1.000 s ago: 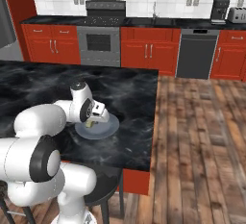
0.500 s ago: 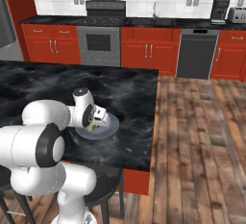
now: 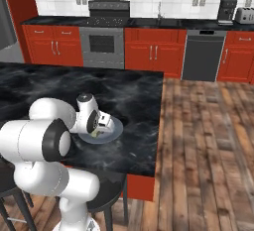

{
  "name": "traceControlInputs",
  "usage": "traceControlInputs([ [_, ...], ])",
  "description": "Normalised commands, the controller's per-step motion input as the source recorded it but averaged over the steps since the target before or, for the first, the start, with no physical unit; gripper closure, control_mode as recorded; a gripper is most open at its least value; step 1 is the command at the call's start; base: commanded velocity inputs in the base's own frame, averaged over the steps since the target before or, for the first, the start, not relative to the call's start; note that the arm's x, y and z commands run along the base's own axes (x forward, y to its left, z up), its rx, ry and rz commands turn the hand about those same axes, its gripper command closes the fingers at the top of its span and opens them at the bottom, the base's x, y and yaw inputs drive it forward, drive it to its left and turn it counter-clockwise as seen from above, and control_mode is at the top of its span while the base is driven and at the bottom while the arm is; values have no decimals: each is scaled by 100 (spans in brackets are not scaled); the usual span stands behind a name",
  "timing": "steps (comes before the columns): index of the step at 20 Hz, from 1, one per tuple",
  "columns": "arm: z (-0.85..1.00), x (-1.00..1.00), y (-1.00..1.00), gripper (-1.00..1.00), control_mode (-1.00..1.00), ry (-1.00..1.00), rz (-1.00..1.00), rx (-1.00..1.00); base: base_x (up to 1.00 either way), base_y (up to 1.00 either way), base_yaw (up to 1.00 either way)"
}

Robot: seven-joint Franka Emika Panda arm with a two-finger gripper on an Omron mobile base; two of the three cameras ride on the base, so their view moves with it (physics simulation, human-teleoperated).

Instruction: Retrieve the butter from the fridge and place it on a plate on the dining table. Then retrieve the butter knife by the fridge and place it near the plate.

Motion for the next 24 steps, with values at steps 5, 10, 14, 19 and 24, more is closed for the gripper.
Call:
traceControlInputs([
  [5,-19,12,0,100,-100,1,0,0,0,0,0],
  [10,-1,9,0,100,-100,0,0,0,0,0,0],
  [14,-5,14,0,100,-100,0,0,0,0,0,0],
  [19,-2,9,0,100,-100,0,0,0,0,0,0],
  [24,-4,4,2,-100,-100,0,0,0,0,0,0],
])
